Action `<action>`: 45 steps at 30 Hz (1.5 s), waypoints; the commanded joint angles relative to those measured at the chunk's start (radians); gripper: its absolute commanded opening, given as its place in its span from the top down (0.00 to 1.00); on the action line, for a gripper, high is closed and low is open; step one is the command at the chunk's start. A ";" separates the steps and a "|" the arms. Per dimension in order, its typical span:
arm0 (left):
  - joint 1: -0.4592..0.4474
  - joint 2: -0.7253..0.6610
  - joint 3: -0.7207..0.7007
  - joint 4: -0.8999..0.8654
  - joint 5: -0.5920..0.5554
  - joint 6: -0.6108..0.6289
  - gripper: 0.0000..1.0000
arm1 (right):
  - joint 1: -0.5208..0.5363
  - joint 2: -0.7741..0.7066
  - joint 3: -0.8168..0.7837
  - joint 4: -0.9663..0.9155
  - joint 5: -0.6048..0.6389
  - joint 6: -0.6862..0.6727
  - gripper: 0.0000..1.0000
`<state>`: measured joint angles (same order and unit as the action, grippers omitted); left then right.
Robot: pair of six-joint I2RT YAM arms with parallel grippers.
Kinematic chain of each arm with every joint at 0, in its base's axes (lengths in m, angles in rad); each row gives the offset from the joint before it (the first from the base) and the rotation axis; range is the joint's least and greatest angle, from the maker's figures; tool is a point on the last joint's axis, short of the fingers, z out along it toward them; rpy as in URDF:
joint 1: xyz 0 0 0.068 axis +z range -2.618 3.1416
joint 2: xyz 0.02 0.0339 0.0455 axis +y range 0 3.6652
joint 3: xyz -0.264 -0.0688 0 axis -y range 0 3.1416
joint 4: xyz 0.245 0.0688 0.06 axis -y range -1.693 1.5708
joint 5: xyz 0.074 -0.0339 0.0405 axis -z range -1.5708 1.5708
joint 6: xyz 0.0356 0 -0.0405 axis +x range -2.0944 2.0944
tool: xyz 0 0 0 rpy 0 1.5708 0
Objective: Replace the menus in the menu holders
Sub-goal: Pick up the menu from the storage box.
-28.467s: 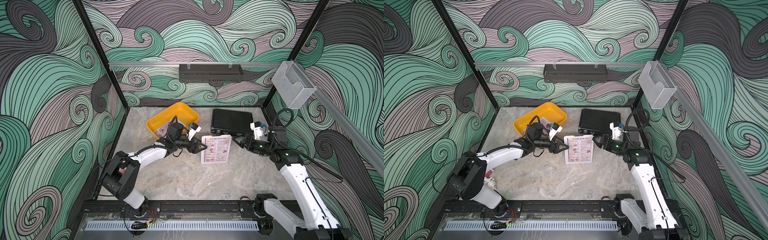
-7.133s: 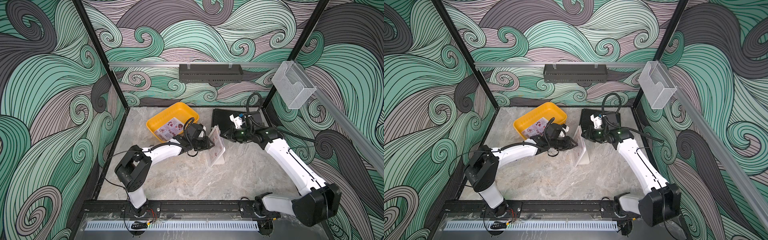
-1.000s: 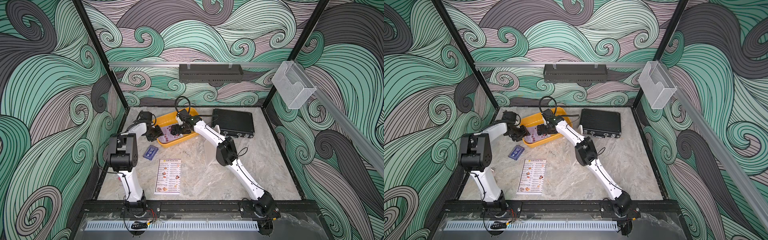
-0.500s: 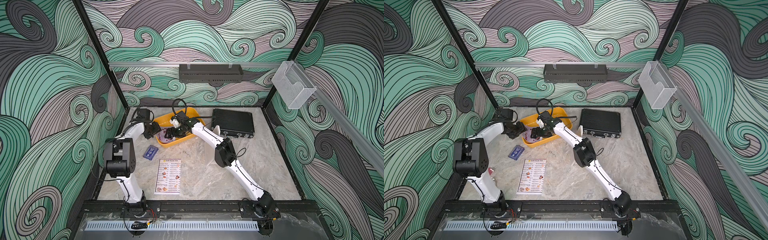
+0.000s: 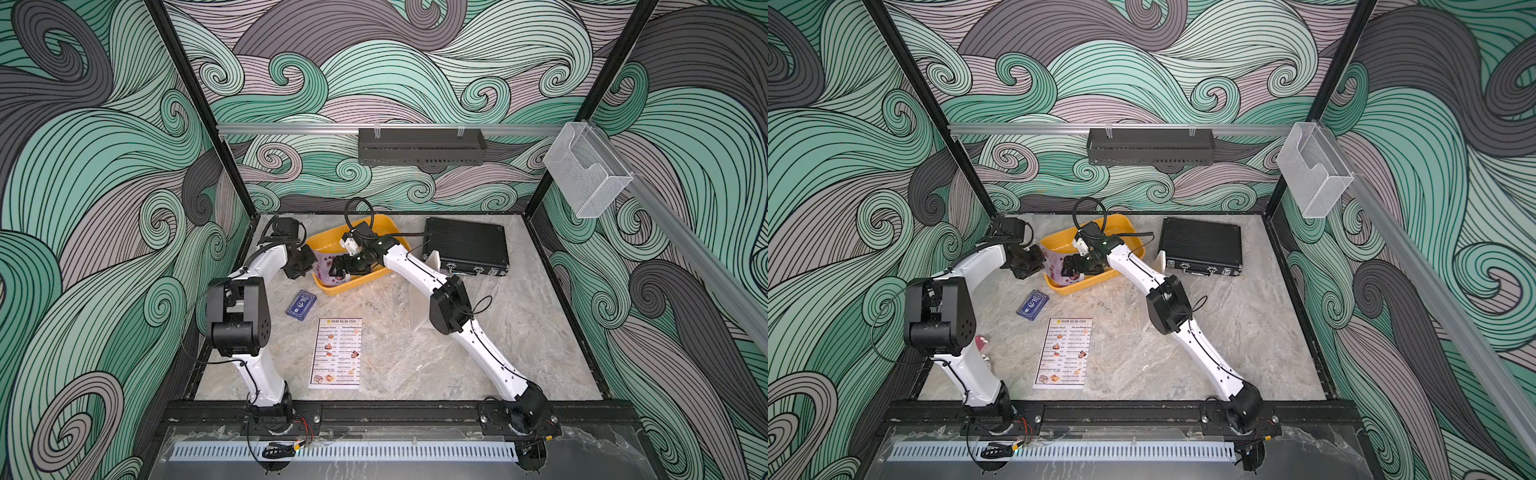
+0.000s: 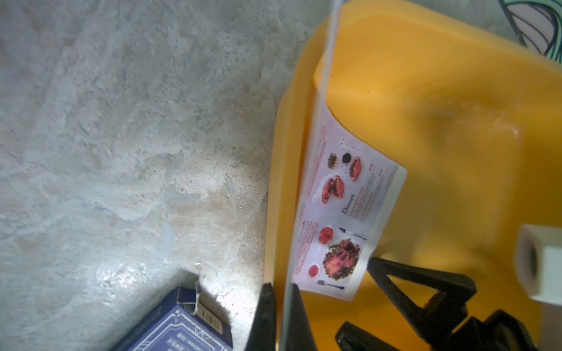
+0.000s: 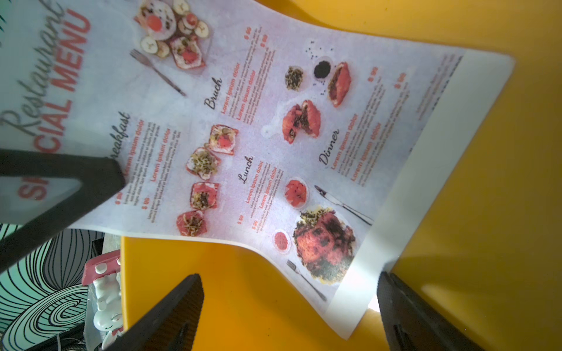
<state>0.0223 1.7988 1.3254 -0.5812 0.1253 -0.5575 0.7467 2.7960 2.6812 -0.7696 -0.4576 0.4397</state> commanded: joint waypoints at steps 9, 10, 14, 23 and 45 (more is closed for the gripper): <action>0.001 -0.090 0.043 -0.035 -0.078 0.081 1.00 | -0.004 -0.070 -0.044 -0.058 0.032 0.000 0.03; 0.001 -0.100 0.043 -0.034 -0.079 0.094 1.00 | -0.006 -0.088 -0.048 -0.058 0.036 -0.006 0.02; 0.000 -0.169 0.043 -0.016 -0.043 0.213 1.00 | -0.006 -0.199 -0.055 -0.057 0.088 -0.062 0.00; -0.002 -0.369 0.038 0.009 0.188 0.492 1.00 | -0.009 -0.596 -0.240 -0.057 0.187 -0.231 0.00; -0.384 -0.654 0.228 -0.633 0.404 1.557 1.00 | -0.178 -1.715 -1.359 0.171 -0.012 -0.769 0.04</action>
<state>-0.3199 1.1561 1.5249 -0.9943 0.5072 0.7429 0.5716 1.1282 1.3594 -0.6083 -0.3637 -0.2241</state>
